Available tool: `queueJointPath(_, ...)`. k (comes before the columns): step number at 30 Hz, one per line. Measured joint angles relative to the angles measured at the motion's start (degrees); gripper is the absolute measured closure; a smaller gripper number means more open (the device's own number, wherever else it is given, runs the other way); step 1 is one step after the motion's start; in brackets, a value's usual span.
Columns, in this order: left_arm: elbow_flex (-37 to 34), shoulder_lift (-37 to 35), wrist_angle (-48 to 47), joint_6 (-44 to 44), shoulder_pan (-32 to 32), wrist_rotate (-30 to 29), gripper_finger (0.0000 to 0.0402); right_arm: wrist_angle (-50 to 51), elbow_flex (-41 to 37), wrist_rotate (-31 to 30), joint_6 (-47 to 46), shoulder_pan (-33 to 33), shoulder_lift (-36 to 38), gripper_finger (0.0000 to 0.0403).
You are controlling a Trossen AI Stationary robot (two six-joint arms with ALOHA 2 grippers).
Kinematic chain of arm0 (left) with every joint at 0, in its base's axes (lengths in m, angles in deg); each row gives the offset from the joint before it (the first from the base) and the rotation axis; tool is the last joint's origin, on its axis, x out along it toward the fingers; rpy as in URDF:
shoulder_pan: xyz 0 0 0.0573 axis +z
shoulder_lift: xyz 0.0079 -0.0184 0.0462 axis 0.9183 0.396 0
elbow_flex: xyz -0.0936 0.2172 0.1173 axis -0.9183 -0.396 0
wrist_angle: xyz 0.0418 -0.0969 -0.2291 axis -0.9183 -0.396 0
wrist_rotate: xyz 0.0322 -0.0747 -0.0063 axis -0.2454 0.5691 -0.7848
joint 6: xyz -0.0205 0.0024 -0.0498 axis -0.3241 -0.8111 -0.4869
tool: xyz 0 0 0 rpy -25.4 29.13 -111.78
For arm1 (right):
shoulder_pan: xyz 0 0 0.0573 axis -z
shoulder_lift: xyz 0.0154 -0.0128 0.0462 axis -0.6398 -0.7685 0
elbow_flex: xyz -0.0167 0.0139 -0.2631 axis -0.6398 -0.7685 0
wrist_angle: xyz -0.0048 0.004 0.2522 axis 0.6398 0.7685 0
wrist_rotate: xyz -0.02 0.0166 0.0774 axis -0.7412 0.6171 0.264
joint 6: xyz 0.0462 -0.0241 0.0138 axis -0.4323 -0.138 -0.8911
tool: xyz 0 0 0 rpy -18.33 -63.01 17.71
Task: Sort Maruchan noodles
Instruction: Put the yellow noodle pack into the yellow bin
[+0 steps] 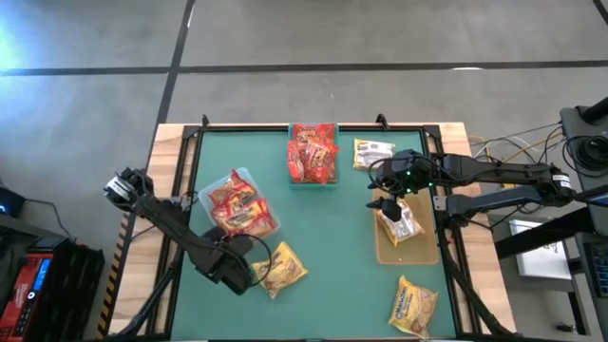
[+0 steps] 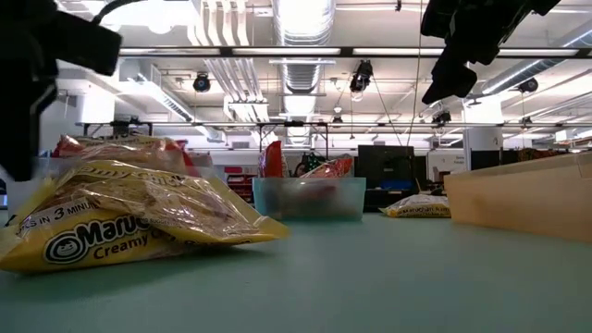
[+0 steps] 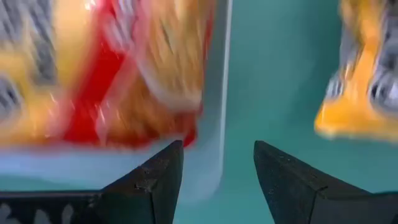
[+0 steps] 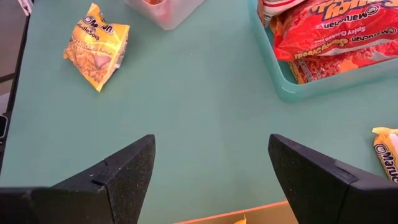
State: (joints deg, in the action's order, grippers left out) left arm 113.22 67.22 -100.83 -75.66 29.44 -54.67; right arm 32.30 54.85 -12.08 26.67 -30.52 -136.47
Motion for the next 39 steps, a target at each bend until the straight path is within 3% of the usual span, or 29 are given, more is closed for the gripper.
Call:
queueJointPath(13,-0.1,0.0,-12.0,-11.1,-6.8,19.0,0.0221,0.0,0.0,0.0,0.0,0.0,0.0,0.0101)
queueJointPath(20,-0.1,-0.2,-17.9,-15.7,-9.6,22.6,0.0221,0.0,0.0,0.0,0.0,0.0,0.0,0.0101)
queueJointPath(25,5.5,-1.1,-20.7,-15.9,-9.6,16.3,0.0221,0.0,0.0,0.0,0.0,0.0,0.0,0.0101)
queueJointPath(30,13.4,-1.0,-19.9,-14.7,-9.6,2.5,0.0221,0.0,0.0,0.0,0.0,0.0,0.0,0.0101)
queueJointPath(34,14.5,0.3,-9.7,-8.7,-9.1,-6.7,0.0221,0.0,0.0,0.0,0.0,0.0,0.0,0.0101)
queueJointPath(39,12.8,3.8,5.8,3.7,-6.9,-8.5,0.0221,0.0,0.0,0.0,0.0,0.0,0.0,0.0101)
